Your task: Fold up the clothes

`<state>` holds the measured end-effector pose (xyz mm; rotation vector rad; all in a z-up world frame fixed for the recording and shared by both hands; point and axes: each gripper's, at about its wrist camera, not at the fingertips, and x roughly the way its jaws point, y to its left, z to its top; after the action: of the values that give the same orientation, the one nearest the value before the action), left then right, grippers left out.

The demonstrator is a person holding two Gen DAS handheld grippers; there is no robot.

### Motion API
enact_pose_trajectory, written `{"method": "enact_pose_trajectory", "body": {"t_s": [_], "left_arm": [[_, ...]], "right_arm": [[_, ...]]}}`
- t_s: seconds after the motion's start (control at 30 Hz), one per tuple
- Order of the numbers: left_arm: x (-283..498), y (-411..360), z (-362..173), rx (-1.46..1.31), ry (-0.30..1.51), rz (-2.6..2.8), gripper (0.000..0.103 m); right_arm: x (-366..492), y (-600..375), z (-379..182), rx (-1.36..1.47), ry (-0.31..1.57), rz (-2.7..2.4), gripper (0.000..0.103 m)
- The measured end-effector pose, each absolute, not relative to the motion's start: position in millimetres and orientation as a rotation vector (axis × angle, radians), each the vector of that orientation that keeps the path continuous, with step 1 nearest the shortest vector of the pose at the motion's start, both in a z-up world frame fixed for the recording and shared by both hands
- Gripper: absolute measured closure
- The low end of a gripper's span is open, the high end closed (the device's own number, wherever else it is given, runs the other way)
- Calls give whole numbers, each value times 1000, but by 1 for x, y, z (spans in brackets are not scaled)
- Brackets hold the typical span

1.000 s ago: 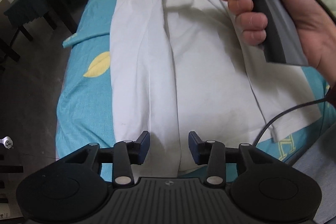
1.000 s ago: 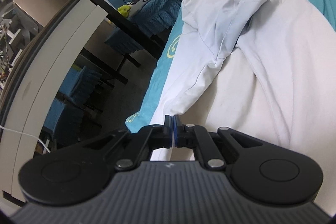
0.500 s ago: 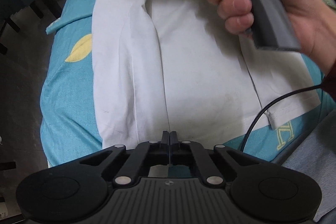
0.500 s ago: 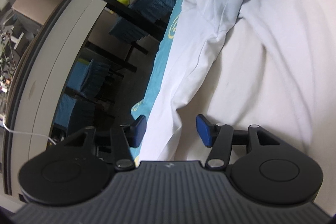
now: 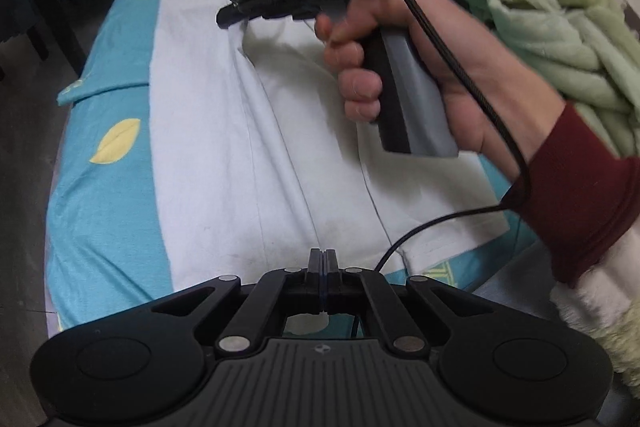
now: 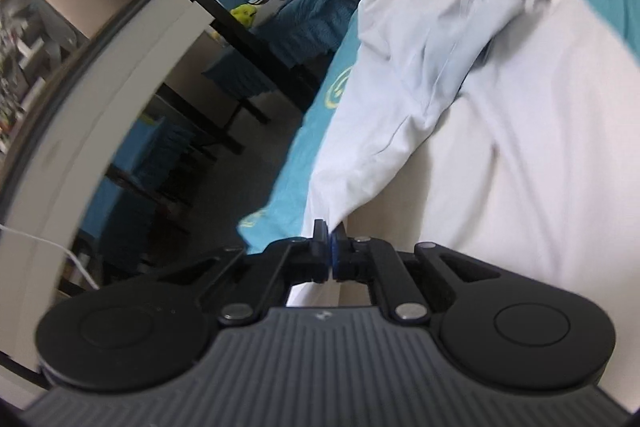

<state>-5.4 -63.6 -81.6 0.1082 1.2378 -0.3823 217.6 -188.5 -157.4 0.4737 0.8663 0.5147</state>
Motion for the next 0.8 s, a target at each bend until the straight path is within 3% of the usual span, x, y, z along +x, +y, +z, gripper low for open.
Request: {"method": "enact_pose_trajectory", "body": {"t_s": [0.2,0.27,0.33,0.4,0.47,0.7,0.8], "left_arm": [[4,-62,-112,89,1277,-369,100],[5,-57,-110,62,1250,-380,94],[2,-52,-104,42,1209,-396,75],[-2,-48,-98,13,1158,-409,70],[-4,-43,-93,-48,1110,-434,67],[-4,-42,-85,-265,1027,-493,49],[0,-52,-91,-301,1043,-506,49]], "right_arm": [[217,-190,-179,434,961,496,95],[211,-193,-173,436,962,496,93],[198,-198,-159,404,937,475,82],[178,-206,-143,402,905,475,52],[157,-214,-122,393,872,469,45],[70,-264,-55,366,747,382,45],[32,-292,-50,378,716,314,45]]}}
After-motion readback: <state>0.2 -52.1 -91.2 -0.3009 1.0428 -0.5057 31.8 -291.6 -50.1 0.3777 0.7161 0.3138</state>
